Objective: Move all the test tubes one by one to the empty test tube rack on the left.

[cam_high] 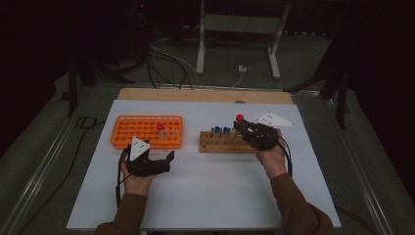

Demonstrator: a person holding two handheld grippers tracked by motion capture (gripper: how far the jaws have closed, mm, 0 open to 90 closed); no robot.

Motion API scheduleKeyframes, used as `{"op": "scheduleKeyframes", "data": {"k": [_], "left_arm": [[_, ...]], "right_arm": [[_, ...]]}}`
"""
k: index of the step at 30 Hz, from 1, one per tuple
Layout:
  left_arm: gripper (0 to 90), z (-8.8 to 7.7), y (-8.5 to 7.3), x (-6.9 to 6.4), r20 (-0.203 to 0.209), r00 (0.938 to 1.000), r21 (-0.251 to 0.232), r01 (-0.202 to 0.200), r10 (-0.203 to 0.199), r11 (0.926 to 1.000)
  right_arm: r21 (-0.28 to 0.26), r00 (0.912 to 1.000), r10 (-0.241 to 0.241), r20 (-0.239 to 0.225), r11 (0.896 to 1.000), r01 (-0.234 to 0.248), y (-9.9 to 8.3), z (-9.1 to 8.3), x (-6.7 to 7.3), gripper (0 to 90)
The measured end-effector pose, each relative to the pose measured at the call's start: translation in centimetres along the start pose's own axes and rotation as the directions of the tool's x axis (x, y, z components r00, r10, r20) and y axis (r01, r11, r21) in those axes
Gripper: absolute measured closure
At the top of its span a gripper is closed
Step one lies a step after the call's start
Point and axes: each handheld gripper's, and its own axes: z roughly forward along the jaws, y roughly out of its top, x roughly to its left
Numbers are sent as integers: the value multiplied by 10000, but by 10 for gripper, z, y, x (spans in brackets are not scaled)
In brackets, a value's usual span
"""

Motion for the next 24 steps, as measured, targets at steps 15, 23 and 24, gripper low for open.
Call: {"op": "scheduleKeyframes", "data": {"k": [15, 23, 24], "left_arm": [[30, 0, 15, -23, 361, 9983, -466, -435, 452, 9980], [83, 6, 22, -41, 769, 9906, -466, -1093, 1127, 9929], [87, 7, 23, -43, 835, 9900, -488, -1101, 1139, 9927]], "right_arm": [[-114, 9976, 187, -669, 9997, -195, 1, -10, 8, 742], [76, 9949, 54, -1009, 10000, -46, 1, -9, 20, 741], [87, 9942, 86, -1069, 9999, -77, 1, -8, 21, 741]]}}
